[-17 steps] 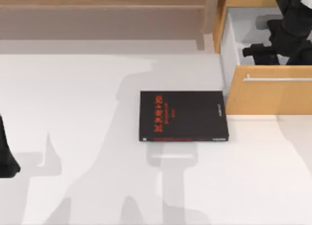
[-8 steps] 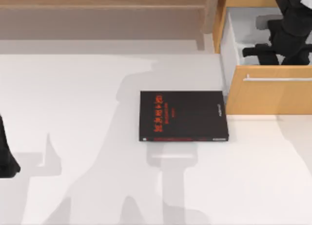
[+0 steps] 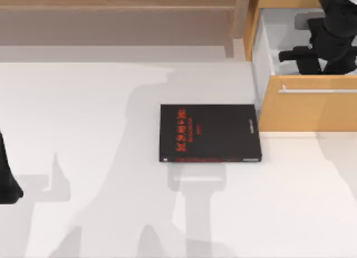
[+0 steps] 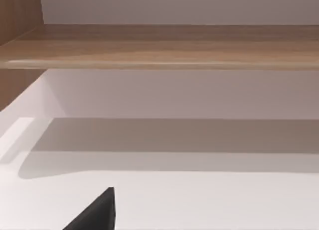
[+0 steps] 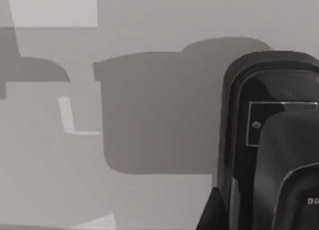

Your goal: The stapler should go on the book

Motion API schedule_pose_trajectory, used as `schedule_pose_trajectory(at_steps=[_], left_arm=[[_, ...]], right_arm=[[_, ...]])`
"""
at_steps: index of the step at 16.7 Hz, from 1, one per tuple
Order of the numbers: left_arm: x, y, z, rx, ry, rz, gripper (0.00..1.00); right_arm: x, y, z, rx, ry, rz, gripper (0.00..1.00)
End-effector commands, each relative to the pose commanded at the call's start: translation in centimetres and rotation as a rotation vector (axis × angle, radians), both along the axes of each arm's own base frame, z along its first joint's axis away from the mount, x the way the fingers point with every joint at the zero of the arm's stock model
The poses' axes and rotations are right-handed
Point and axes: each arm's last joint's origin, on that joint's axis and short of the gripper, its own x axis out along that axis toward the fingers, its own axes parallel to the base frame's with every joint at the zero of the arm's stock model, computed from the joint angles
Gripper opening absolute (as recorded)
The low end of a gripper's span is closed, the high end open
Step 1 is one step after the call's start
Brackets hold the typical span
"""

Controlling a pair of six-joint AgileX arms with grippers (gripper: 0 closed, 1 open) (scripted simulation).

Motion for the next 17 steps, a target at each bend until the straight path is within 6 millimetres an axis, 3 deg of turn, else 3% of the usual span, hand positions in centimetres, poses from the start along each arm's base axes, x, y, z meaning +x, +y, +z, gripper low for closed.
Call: schedule_pose_trajectory(at_steps=[5, 8, 13, 17], left_arm=[[0.0, 0.0, 0.0, 0.000, 0.000, 0.000, 1.00], [0.0, 0.0, 0.0, 0.000, 0.000, 0.000, 1.00], [0.0, 0.0, 0.0, 0.000, 0.000, 0.000, 1.00], [0.0, 0.0, 0.0, 0.000, 0.000, 0.000, 1.00]], right_arm=[[-1.6, 0.8, 5.2, -0.073, -0.058, -0.030, 0.00], [-2.9, 2.9, 9.4, -0.091, -0.157, -0.063, 0.00], [-6.2, 9.7, 13.8, -0.033, -0.281, -0.076, 0.00], [-8.9, 15.6, 13.6, 0.033, -0.264, -0.057, 0.00]])
